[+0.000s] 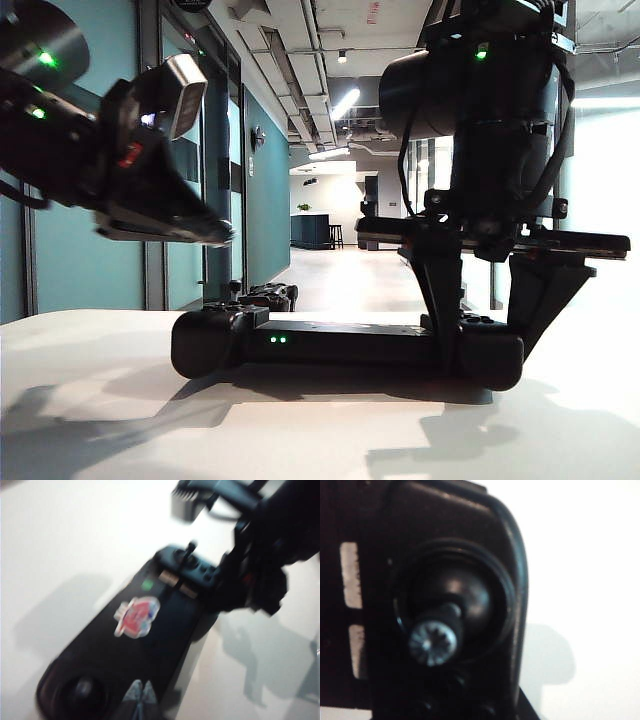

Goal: Push the left joystick on the remote control sitting on the white table forward to make the robot dog walk in a straight line until it approaches the door.

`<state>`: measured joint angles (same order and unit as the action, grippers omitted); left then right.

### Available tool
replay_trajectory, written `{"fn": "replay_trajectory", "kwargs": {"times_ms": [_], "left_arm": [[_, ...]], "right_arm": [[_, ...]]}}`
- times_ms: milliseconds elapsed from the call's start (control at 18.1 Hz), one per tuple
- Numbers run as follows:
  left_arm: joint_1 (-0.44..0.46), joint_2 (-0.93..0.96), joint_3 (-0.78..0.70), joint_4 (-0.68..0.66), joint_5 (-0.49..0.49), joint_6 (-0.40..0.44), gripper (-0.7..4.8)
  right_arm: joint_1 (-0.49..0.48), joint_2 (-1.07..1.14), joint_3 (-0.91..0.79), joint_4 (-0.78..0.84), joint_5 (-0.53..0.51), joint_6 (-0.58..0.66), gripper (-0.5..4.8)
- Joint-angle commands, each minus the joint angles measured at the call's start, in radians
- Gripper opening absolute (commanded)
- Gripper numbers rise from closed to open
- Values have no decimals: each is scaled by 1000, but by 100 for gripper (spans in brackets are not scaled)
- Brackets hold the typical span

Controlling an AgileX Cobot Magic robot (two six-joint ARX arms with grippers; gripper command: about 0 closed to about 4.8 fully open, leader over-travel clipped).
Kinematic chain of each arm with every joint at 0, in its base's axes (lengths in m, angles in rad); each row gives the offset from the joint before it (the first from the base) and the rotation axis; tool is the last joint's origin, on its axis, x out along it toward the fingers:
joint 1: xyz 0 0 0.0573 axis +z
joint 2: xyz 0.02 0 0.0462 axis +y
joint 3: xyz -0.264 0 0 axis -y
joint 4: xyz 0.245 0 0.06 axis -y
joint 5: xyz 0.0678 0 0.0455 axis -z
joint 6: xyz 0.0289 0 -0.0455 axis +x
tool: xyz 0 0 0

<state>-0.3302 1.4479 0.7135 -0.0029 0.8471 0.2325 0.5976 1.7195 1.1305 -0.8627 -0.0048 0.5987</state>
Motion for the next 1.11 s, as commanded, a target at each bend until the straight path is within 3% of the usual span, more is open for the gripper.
{"fn": "replay_trajectory", "kwargs": {"times_ms": [55, 442, 608, 718, 884, 995, 1105], "left_arm": [[0, 52, 0, 101, 84, 8, -6], [0, 102, 1, 139, 39, -5, -5], [0, 79, 6, 119, -39, -8, -5], [0, 40, 60, 10, -64, 16, -6], [0, 38, 169, -213, -114, 146, -6], [0, 40, 188, -293, -78, 209, -6], [0, 62, 188, -326, -57, 219, -6]], "right_arm": [[1, -2, 1, 3, -12, 1, 75], [0, -2, 1, 6, -13, -5, 75], [0, -2, 1, 3, -13, -9, 75], [0, -2, 1, 3, -13, -20, 75], [0, -2, 1, 4, -13, -20, 75], [0, -2, 1, 4, -13, -20, 75], [0, -2, 1, 5, -13, -21, 75]]}}
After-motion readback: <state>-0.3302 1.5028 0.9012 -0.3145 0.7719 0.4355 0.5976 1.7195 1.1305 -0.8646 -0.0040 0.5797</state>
